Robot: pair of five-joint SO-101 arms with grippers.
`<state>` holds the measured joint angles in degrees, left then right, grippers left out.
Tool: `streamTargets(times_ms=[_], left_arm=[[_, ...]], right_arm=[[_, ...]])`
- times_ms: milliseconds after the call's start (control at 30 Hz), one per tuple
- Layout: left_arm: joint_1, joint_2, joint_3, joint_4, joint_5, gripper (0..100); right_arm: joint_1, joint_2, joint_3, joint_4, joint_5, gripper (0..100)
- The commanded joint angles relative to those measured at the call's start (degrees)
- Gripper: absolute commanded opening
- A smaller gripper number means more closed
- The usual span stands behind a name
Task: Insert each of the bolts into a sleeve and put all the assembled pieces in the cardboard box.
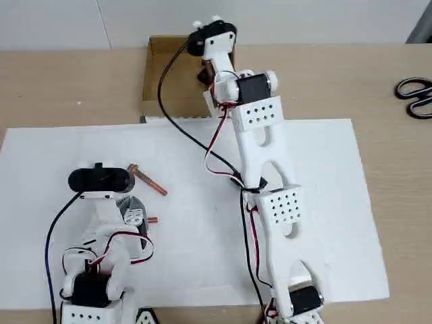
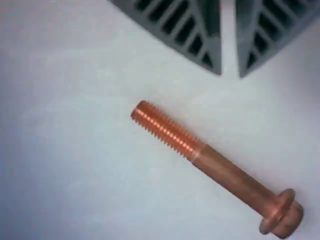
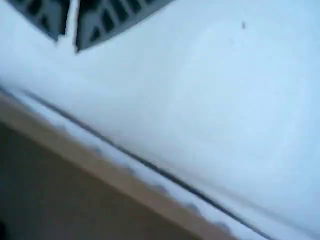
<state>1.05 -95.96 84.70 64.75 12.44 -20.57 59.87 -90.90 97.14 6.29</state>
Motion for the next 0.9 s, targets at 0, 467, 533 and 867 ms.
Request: streamTargets(times_ms=[0,467,533,867], left_arm=[[0.0,-0.6,-2.8,-0.1,-0.1,1],[0.2,-0.6,-2.8,-0.1,-0.1,1],[0.3,-0.6,-2.8,-0.1,-0.1,1],[0.3,-0.6,-2.8,-0.1,-0.1,1]], right_arm=[[0.3,-8.6,7.0,1.1,0.8,0.4],[-3.3,-39.9,62.2,-0.6,9.5,0.9],[-3.4,-39.9,65.5,-0.6,11.6,0.9],[-3.3,-39.8,69.8,-1.8,14.5,0.7]])
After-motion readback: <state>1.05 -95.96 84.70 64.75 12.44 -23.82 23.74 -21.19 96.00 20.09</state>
